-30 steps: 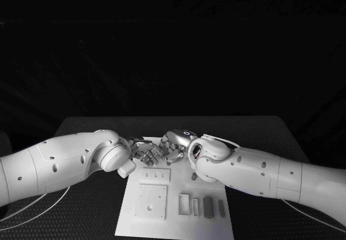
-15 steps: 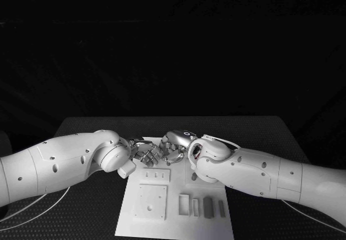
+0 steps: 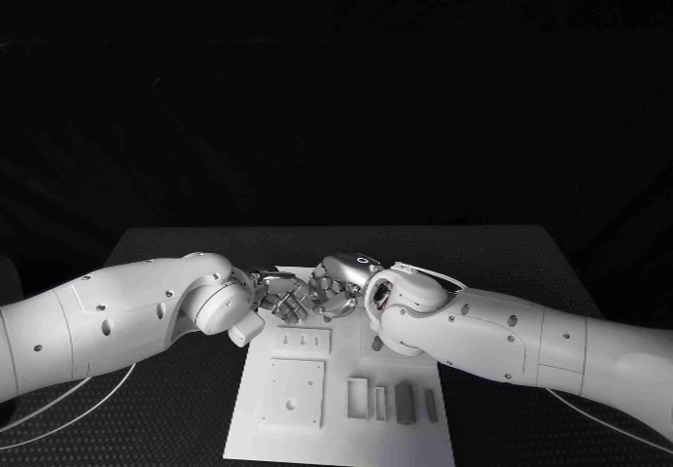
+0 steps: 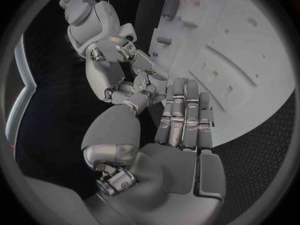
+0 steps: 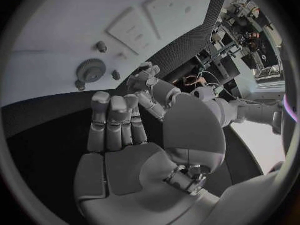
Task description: Assemble the parts on the task board
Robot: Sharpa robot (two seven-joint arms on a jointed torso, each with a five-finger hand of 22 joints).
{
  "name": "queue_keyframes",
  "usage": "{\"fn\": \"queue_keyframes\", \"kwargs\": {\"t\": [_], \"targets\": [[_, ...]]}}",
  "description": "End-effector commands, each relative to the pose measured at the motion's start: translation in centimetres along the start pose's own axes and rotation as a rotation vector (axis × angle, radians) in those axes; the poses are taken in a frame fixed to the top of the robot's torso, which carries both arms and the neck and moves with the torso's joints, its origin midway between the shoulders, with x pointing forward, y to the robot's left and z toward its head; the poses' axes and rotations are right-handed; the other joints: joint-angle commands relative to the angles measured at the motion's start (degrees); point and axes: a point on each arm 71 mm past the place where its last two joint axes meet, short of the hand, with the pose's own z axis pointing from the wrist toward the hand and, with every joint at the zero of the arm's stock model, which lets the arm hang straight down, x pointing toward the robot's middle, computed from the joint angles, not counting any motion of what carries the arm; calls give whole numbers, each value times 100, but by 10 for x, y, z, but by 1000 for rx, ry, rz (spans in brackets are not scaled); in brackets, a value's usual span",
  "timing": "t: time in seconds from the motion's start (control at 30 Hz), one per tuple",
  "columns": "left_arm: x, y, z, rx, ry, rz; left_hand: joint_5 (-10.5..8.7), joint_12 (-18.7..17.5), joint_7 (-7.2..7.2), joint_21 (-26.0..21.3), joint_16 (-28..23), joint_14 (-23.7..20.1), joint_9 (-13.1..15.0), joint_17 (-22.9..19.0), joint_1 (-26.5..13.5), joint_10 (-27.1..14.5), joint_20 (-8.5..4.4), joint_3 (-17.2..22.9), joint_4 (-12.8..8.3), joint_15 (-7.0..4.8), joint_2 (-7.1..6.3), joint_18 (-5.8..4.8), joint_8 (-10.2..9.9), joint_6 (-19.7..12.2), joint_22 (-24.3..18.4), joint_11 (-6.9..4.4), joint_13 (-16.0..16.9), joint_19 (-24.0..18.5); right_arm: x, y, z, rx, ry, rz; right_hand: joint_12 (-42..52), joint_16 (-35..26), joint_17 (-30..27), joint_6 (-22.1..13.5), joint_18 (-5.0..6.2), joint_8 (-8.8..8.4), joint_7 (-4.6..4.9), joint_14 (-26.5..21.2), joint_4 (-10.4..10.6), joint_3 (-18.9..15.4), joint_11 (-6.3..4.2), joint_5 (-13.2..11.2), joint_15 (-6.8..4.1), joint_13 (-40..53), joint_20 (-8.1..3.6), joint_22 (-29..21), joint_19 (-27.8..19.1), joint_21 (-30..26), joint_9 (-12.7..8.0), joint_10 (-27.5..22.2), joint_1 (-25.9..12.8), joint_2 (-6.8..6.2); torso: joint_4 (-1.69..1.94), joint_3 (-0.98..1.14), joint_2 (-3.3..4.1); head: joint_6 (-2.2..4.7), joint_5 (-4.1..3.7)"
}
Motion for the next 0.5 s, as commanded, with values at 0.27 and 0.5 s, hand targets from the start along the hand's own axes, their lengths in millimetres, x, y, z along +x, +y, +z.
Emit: {"fn": "queue_keyframes", "kwargs": {"t": [0.27, 0.5], "targets": [[3, -2, 0, 4, 14, 9, -65, -41, 26, 22, -33, -53, -41, -13, 4, -71, 10, -5, 65, 0, -90, -88, -54, -75, 38, 16, -17, -49, 1, 2, 0, -15, 10, -3, 31, 20, 7, 349, 78, 135, 146, 26, -32, 16, 0, 33, -5, -1, 6, 3, 30, 37, 89, 52, -19, 36, 1, 2, 1, -7, -10], [6, -2, 0, -2, 40, 20, -50, -34, 10, 21, -24, -45, -54, -11, 79, -61, 8, 24, 43, -7, -46, -88, -45, -44, 38, 1, -13, -62, 1, 0, 0, -8, 4, -11, 31, 20, 7, 350, 78, 135, 145, 27, -36, 18, -1, 35, -5, -1, 6, 2, 30, 37, 90, 54, -21, 37, 1, -1, 0, -10, -10]]}}
